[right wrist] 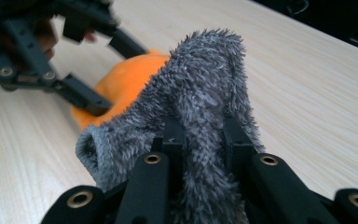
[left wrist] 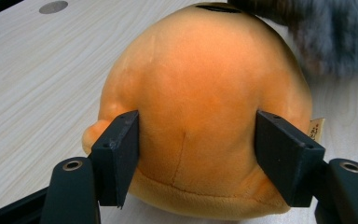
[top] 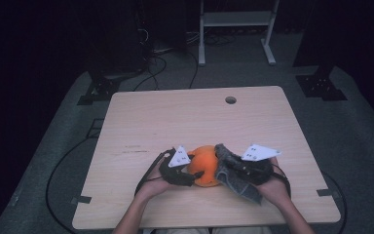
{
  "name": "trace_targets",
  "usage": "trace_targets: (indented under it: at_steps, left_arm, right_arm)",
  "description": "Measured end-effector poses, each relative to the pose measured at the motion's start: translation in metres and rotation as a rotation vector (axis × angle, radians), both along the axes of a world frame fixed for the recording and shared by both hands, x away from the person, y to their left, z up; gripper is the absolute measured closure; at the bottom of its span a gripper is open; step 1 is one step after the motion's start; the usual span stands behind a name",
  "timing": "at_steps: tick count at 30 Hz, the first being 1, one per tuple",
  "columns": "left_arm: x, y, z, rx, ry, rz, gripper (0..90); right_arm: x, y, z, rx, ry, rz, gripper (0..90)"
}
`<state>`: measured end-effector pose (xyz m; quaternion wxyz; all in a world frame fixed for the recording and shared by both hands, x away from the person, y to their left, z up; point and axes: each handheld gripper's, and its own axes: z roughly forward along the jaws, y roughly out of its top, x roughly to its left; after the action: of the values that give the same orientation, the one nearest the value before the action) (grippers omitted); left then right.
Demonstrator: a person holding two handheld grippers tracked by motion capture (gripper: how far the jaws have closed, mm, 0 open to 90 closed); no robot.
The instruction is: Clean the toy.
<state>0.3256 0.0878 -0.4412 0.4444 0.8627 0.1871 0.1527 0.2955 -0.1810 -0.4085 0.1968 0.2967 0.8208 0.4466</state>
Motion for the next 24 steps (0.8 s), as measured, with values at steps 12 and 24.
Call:
trace_targets:
  at_steps: [12, 24]
  left_arm:
    - [-0.004, -0.003, 0.003, -0.015, 0.000, -0.035, 33.5]
    - [-0.006, -0.012, 0.002, -0.022, -0.022, 0.022, 25.7]
  right_arm:
    - [0.003, -0.011, -0.001, -0.003, 0.011, -0.023, 74.9]
    - [0.000, -0.014, -0.024, -0.046, 0.078, -0.029, 75.1]
